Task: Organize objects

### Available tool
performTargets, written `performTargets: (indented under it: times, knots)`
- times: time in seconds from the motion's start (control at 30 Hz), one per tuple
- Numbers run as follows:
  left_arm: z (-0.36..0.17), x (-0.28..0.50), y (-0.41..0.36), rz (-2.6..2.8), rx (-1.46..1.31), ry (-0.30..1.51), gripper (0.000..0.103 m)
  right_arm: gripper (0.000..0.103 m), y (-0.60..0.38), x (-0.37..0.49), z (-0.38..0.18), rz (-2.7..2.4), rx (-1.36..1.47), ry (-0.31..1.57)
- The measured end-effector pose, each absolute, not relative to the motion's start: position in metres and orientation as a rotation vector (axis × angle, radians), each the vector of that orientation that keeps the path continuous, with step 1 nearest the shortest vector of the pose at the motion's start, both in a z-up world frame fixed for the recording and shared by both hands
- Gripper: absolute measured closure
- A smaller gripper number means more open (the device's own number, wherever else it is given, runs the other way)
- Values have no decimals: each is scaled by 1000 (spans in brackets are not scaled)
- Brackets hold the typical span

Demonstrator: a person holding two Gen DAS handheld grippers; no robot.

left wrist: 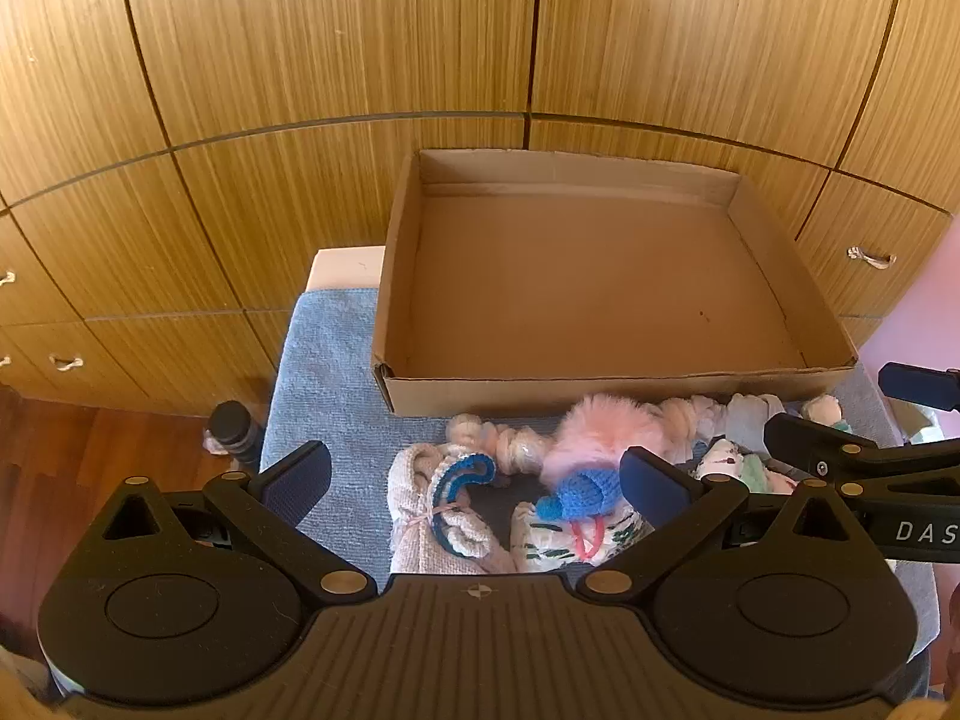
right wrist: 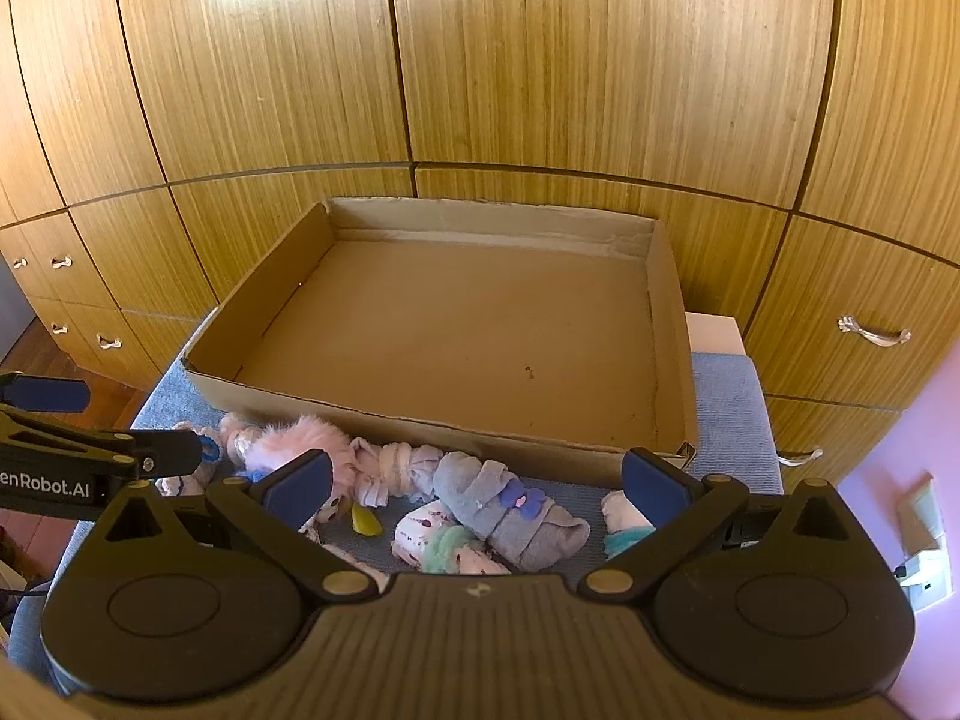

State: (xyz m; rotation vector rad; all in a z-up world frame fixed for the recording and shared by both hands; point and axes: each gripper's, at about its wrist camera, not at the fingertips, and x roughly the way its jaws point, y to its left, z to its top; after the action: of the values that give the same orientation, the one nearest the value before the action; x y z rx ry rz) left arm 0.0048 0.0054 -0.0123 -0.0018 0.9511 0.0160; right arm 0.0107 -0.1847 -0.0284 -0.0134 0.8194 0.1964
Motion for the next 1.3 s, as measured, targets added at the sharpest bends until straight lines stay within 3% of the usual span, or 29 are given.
performTargets:
  times: [0.73,1.1,1.3]
  knots:
    - [-10,-10,13,6,-22,940,1,0,-191,-3,-22,191,-34,802]
    - [-33,-80,49,2,-53,908,1,0,-207,-97,-38,366,-232,633]
    - [-54,-98,44,-64,-37,920,1,1,-206,-117,-67,414,-266,682]
